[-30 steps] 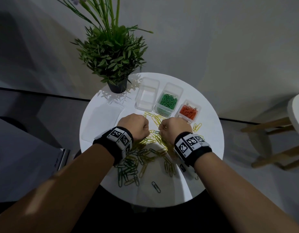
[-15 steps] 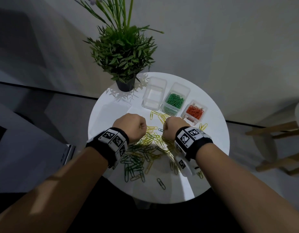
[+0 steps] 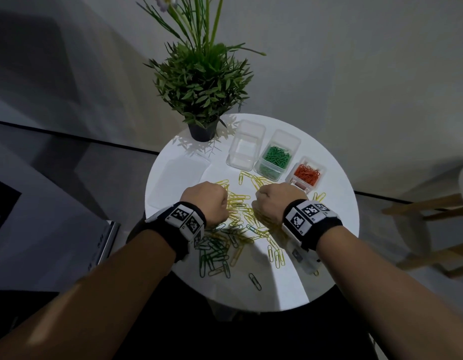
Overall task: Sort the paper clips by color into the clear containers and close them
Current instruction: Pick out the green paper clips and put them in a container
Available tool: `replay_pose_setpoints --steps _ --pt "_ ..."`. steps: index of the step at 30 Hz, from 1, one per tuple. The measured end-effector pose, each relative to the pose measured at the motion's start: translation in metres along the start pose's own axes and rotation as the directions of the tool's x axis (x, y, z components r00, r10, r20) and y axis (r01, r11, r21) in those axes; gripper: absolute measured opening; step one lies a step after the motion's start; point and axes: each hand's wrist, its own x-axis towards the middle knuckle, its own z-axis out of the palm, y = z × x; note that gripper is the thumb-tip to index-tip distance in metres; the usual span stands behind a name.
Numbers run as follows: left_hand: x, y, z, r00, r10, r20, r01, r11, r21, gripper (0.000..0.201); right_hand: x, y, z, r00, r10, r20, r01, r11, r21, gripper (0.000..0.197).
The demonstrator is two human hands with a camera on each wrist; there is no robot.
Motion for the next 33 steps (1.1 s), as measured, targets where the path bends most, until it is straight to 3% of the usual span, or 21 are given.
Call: replay_pose_setpoints --steps 3,5,7,9,11,13,16,19,22,24,26,27,28,30,31,33 --pt "0.0 -0.008 -0.002 1.0 -0.018 0.026 0.019 0.998 -0.06 0.007 -0.005 0.003 0.003 0.994 0.102 -0.046 -0.081 0.938 0.336 0.032" --pt "0.0 -0.013 -0.006 0.999 -0.044 0.023 0.046 0.993 -0.108 0.009 -0.003 0.004 0.007 0.978 0.196 -0.076 -0.123 0.829 0.546 0.036" --pt "0.0 -0.017 -0.011 0.998 -0.066 -0.007 0.065 0.994 -0.089 0.009 0.001 0.003 0.007 0.971 0.239 0.006 -0.177 0.704 0.687 0.037" --pt "0.001 -0.017 -0.015 0.998 -0.054 -0.045 0.052 0.998 -0.033 0.011 0.001 0.0 0.004 0.956 0.267 0.123 -0.246 0.495 0.833 0.034" --pt "0.003 -0.007 -0.016 0.997 -0.002 -0.072 0.0 0.999 -0.034 0.008 -0.002 -0.001 0.002 0.941 0.272 0.201 -0.254 0.174 0.952 0.032" --pt "0.007 0.009 -0.015 0.994 0.084 -0.063 -0.084 0.996 0.001 0.01 -0.008 0.003 -0.001 0.942 0.231 0.243 -0.242 -0.033 0.97 0.029" --pt "0.018 0.026 -0.009 0.981 0.192 0.007 -0.191 0.974 0.118 0.018 -0.014 0.016 -0.004 0.957 0.123 0.264 -0.237 -0.199 0.951 0.018" --pt "0.026 0.03 -0.008 0.967 0.253 0.017 -0.251 0.942 0.221 0.017 -0.023 0.023 -0.008 0.968 0.082 0.238 -0.203 -0.304 0.931 0.011" --pt "0.028 0.027 -0.008 0.97 0.242 -0.036 -0.233 0.959 0.162 0.015 -0.026 0.024 -0.006 0.959 0.047 0.278 -0.244 -0.357 0.902 0.016" --pt "0.028 0.02 -0.009 0.988 0.147 -0.056 -0.15 0.987 -0.049 0.012 -0.027 0.024 -0.002 0.942 0.046 0.333 -0.304 -0.303 0.903 0.025" --pt "0.027 0.012 -0.008 0.998 0.063 -0.031 -0.07 0.925 -0.373 0.013 -0.025 0.021 0.006 0.933 0.096 0.346 -0.331 -0.141 0.933 0.028" --pt "0.025 0.008 -0.007 0.999 0.034 -0.031 -0.045 0.863 -0.503 0.013 -0.025 0.018 0.01 0.939 0.15 0.31 -0.318 0.035 0.947 0.028" --pt "0.021 0.006 -0.007 0.999 0.01 -0.04 -0.031 0.805 -0.592 0.013 -0.025 0.015 0.015 0.949 0.2 0.246 -0.294 0.266 0.918 0.026" --pt "0.011 0.003 -0.004 0.999 -0.04 -0.027 0.007 0.687 -0.727 0.014 -0.029 0.008 0.022 0.975 0.205 0.089 -0.208 0.686 0.698 0.015" --pt "0.006 0.001 -0.002 0.999 -0.053 -0.006 0.029 0.623 -0.781 0.014 -0.032 0.004 0.024 0.985 0.165 0.051 -0.164 0.803 0.573 0.008" --pt "-0.005 -0.001 0.0 0.998 -0.054 0.041 0.063 0.515 -0.855 0.011 -0.036 -0.003 0.026 0.991 0.127 0.041 -0.132 0.887 0.443 0.006"
